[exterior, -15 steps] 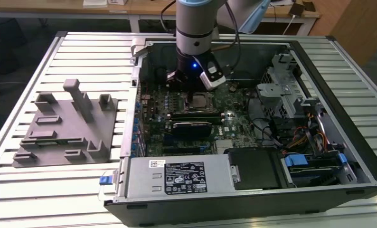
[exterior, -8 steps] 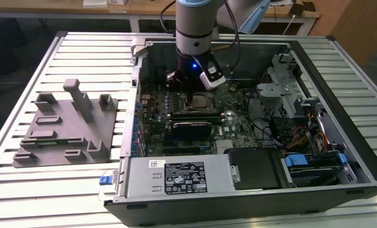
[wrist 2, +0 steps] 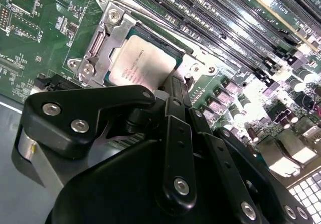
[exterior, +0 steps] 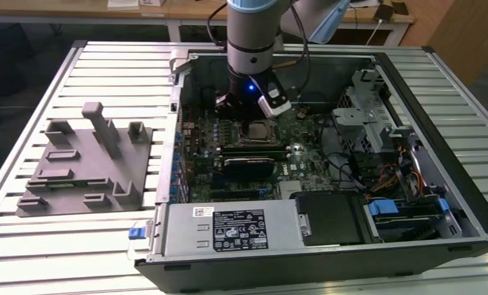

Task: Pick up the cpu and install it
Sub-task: 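Close the cpu cover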

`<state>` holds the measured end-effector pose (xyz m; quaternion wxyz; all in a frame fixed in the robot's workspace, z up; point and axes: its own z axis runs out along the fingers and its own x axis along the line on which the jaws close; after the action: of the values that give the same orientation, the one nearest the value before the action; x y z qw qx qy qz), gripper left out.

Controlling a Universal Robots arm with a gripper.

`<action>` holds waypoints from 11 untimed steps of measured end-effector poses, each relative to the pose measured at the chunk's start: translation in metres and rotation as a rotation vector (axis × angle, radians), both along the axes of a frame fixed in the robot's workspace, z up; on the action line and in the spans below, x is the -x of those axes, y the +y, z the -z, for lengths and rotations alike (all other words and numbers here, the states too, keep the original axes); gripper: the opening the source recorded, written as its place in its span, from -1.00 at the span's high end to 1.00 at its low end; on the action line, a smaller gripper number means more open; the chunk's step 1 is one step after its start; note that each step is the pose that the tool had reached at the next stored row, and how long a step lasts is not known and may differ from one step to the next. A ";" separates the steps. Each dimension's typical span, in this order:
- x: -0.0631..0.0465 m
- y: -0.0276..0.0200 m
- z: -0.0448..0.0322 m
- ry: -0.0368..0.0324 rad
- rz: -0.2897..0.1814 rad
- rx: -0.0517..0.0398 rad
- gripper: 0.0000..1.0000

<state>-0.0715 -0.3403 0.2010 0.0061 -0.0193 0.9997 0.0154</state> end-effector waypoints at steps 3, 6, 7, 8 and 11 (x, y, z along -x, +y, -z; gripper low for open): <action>0.000 -0.0001 0.0009 0.0001 -0.001 0.0001 0.79; 0.000 0.0000 0.0014 -0.0001 -0.001 0.0000 0.79; 0.001 0.0000 0.0015 0.0000 -0.001 0.0000 0.79; 0.001 0.0000 0.0018 0.0000 -0.001 0.0000 0.79; 0.002 0.0000 0.0022 0.0000 -0.001 0.0001 0.79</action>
<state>-0.0733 -0.3404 0.1988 0.0060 -0.0198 0.9997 0.0154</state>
